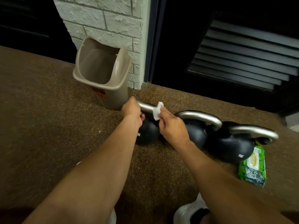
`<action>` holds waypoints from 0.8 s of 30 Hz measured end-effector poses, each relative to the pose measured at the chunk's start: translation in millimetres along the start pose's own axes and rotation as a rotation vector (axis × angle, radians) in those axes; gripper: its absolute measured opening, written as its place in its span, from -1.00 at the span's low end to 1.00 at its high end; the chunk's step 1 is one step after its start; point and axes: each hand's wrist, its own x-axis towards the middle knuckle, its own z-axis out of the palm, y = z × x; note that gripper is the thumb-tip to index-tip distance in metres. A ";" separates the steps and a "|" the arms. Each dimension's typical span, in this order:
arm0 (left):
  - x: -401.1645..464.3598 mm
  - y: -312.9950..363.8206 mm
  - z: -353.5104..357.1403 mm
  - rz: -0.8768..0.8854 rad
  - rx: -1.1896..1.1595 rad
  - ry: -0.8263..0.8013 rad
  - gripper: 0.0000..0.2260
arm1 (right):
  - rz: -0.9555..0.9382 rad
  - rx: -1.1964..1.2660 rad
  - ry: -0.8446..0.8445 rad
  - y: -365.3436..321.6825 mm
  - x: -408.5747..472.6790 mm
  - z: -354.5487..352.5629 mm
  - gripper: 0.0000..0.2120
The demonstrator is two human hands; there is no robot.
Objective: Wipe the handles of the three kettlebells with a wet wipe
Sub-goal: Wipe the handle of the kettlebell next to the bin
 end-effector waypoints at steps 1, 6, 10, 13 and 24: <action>0.0 1.5 0.3 -0.012 0.005 -0.014 -0.79 | 0.058 0.016 0.018 1.7 -3.0 3.2 -0.66; 12.4 3.7 -29.3 0.066 0.240 0.016 -0.59 | 0.570 0.300 0.163 -2.5 -25.7 25.5 -0.84; 36.7 1.4 -60.9 0.393 0.440 0.134 -0.48 | 0.740 0.413 0.183 -22.6 -30.0 55.9 -0.84; 40.2 -3.3 -68.6 0.452 0.432 -0.036 -0.68 | 0.814 0.413 0.181 -39.0 -13.1 68.0 -0.79; 57.5 6.6 -98.1 0.312 0.359 -0.340 -0.49 | 0.440 0.018 -0.056 -68.0 35.5 98.5 -0.62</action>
